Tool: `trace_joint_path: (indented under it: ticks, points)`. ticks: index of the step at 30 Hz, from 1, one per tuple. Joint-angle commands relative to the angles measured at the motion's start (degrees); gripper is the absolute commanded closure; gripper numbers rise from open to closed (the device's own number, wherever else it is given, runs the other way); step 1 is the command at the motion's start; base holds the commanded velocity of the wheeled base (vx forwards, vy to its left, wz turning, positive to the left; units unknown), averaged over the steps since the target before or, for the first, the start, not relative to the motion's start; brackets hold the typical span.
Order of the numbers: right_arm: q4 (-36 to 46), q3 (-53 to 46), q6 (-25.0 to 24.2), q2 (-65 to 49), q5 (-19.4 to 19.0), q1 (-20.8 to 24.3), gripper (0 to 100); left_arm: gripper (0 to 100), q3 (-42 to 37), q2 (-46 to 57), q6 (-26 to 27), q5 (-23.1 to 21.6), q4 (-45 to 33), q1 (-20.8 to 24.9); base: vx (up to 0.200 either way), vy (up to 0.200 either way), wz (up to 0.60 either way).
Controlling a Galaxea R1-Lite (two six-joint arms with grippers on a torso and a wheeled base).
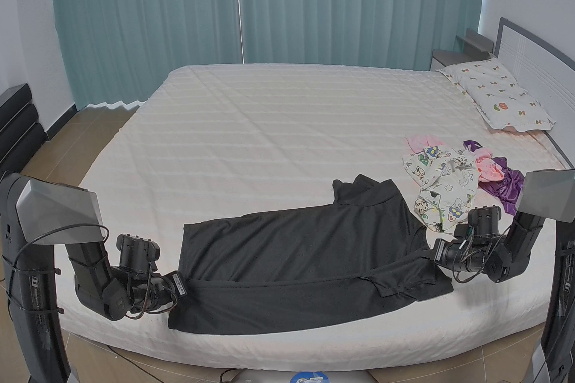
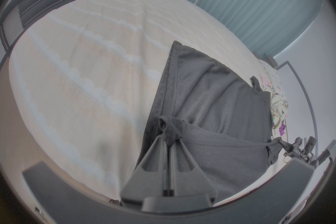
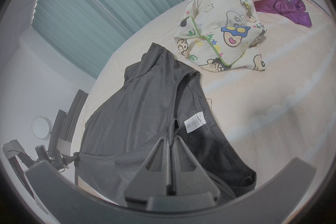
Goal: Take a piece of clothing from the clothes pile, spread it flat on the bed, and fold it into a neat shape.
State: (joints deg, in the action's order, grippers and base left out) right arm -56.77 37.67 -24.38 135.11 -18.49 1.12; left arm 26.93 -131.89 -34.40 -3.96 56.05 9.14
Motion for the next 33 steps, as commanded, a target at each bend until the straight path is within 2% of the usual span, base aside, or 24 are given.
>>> trace_joint_path:
  ticks: [1, 9, 15, 22, 31, 33]
  points:
    - [0.0, -0.1, -0.1, 1.0, 0.0, 0.6, 0, 0, -0.1, -0.1, 0.0, 0.0, 0.0, 0.0, 0.000, 0.000, 0.00]
    - [-0.1, -0.5, -0.8, -0.9, 0.2, 0.2, 0, 0, -1.6, 0.5, -0.1, 0.0, 0.0, 0.0, 0.000, 0.000, 0.00]
    - [0.0, -0.7, -5.2, -2.9, 0.3, 0.1, 0, 0, -2.5, 2.8, -2.3, -0.2, 0.1, -0.4, 0.000, 0.000, 0.00]
    - [-0.1, -0.9, -5.2, -3.1, 0.3, 0.0, 0, 0, -2.8, 3.3, -3.2, -0.1, 0.1, -0.1, 0.000, 0.000, 0.00]
    - [0.0, -1.0, -5.2, -2.9, 0.3, 0.1, 0, 0, -4.2, 3.3, -3.2, -0.1, 0.1, 0.1, 0.000, -0.200, 0.00]
    - [-0.1, -1.0, -5.3, -2.9, 0.3, 0.2, 0, 0, -4.2, 3.3, -3.1, -0.1, 0.1, 0.1, 0.000, 0.000, 0.00]
